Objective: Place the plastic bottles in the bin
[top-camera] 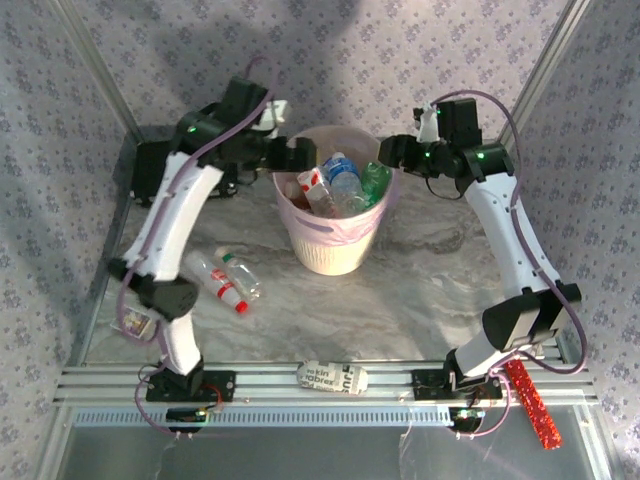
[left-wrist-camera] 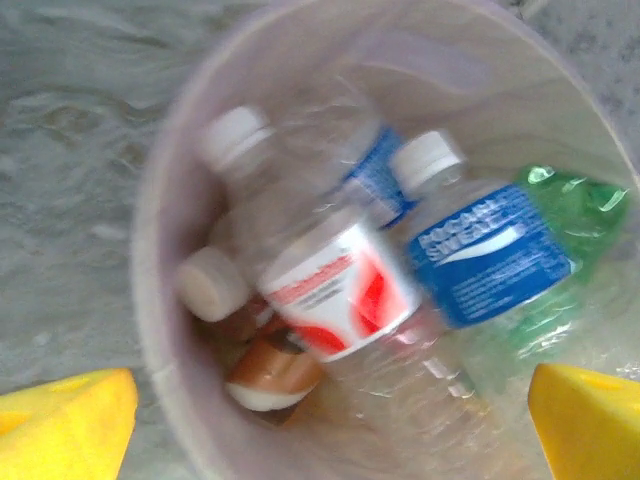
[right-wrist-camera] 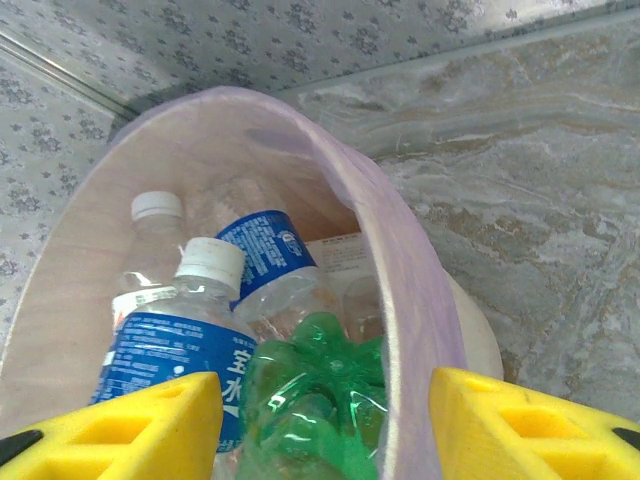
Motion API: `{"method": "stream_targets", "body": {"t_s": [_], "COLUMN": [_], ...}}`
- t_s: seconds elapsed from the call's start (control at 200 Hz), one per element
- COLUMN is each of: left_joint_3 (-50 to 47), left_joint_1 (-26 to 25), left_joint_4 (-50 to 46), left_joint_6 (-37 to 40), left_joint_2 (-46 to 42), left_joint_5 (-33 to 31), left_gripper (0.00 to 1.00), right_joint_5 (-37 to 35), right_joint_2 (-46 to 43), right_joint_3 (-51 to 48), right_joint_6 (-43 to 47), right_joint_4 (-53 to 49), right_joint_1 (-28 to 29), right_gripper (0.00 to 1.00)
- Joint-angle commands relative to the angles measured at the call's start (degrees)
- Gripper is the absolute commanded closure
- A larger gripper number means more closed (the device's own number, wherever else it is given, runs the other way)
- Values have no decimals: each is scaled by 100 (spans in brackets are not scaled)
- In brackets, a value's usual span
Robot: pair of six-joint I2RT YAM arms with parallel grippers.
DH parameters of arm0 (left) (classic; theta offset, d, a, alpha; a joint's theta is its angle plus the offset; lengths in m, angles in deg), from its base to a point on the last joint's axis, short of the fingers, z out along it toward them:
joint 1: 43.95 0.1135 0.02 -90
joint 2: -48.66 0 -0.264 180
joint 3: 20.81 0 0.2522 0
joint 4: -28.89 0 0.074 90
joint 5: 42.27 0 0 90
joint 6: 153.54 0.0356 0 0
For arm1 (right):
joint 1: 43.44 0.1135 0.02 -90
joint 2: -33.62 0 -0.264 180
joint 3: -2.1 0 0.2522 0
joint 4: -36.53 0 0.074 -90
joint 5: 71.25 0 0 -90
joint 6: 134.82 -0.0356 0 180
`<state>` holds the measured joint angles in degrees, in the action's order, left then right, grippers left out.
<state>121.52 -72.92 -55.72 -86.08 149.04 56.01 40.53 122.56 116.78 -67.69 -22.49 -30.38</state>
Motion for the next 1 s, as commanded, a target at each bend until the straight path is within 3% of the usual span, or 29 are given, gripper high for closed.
{"method": "stream_targets", "body": {"t_s": [0.0, 0.2, 0.445, 0.725, 0.994], "left_joint_3": [-2199, -5364, -7796, -8989, -9452], "left_joint_1": [653, 1708, 2870, 3264, 3344], "left_joint_4": [939, 1712, 2932, 4080, 4617], "left_joint_6": [-428, -897, -1409, -1648, -1647], "left_joint_2": [-1463, -3131, -4041, -3681, -3402], "left_joint_5": [283, 538, 778, 719, 469], "left_gripper": [0, 0, 0, 2, 16], "right_joint_5": [-104, -107, -197, -314, -367], "right_joint_2": [-148, -107, -139, -224, -218], "right_joint_3": [125, 113, -6, -42, -44], "right_joint_6": [55, 64, 99, 108, 100], "right_joint_4": [-107, -115, -229, -386, -406], "right_joint_1": [31, 39, 74, 72, 73], "right_gripper": [41, 41, 40, 40, 40]}}
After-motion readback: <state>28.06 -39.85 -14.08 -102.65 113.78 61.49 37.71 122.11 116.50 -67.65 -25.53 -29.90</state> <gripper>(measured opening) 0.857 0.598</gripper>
